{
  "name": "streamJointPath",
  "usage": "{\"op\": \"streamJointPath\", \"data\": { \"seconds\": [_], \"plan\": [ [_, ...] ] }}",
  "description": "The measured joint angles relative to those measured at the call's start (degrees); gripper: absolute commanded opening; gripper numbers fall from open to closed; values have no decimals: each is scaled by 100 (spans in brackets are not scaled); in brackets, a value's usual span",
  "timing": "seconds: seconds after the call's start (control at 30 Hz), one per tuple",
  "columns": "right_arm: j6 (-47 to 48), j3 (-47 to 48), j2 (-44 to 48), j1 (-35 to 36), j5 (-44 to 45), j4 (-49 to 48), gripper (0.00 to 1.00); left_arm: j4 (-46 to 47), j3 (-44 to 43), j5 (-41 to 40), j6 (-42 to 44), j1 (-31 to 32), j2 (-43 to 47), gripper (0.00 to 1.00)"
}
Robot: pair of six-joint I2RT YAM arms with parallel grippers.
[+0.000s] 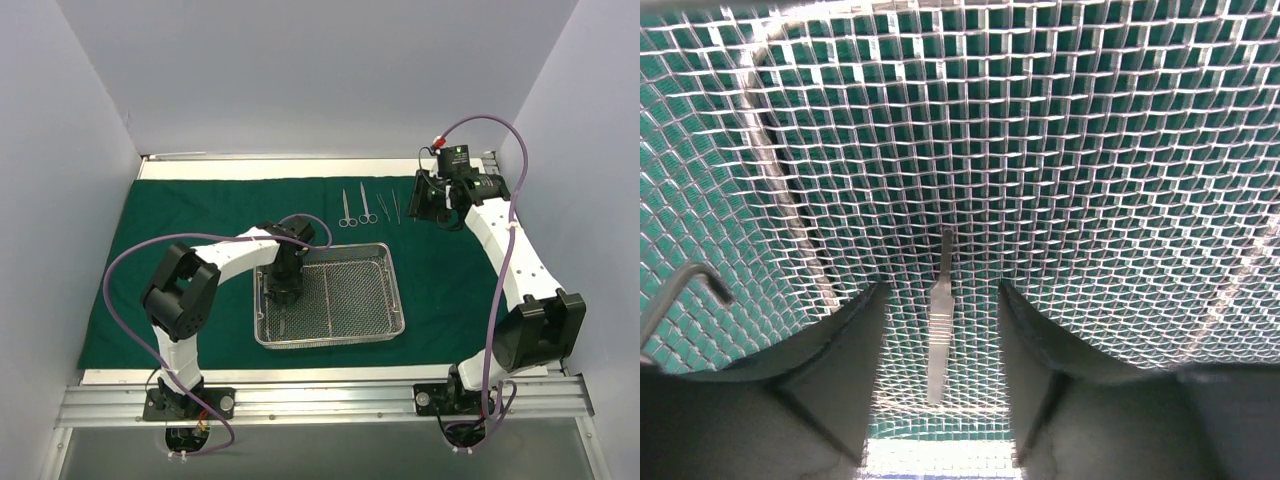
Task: Open and lay out the surgical kit
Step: Pick up the medical item from the container.
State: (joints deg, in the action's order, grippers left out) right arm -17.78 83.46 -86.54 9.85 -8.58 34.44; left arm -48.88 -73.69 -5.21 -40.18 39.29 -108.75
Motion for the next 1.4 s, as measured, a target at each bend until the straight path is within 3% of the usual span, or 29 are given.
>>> {"op": "streamJointPath", "data": {
  "seconds": [0.07, 0.2, 0.3, 0.33, 0.83, 1.13, 1.4],
  "plan": [
    [2, -68, 57, 0, -4, 7, 35, 35, 72, -39, -15, -4, 22, 44],
    [17, -87, 144, 17, 2, 9, 35, 227, 295, -114, -92, 15, 90, 16],
    [35, -87, 205, 79, 44, 11, 35, 411, 527, -149, -101, -4, 168, 14],
    [44, -87, 214, 109, 63, 11, 35, 461, 573, -162, -94, -2, 192, 3],
    [317, 197, 225, 393, 125, -39, 32, 149, 302, 155, 243, 35, 549, 2],
    [999, 52, 433, 660, -669, -741, 29, -859, -1097, 1421, 439, 42, 1958, 2],
    [3034, -369, 1727, 2280, -1532, -1443, 29, -997, -1156, 3477, 61, -286, 3528, 2]
  ]
}}
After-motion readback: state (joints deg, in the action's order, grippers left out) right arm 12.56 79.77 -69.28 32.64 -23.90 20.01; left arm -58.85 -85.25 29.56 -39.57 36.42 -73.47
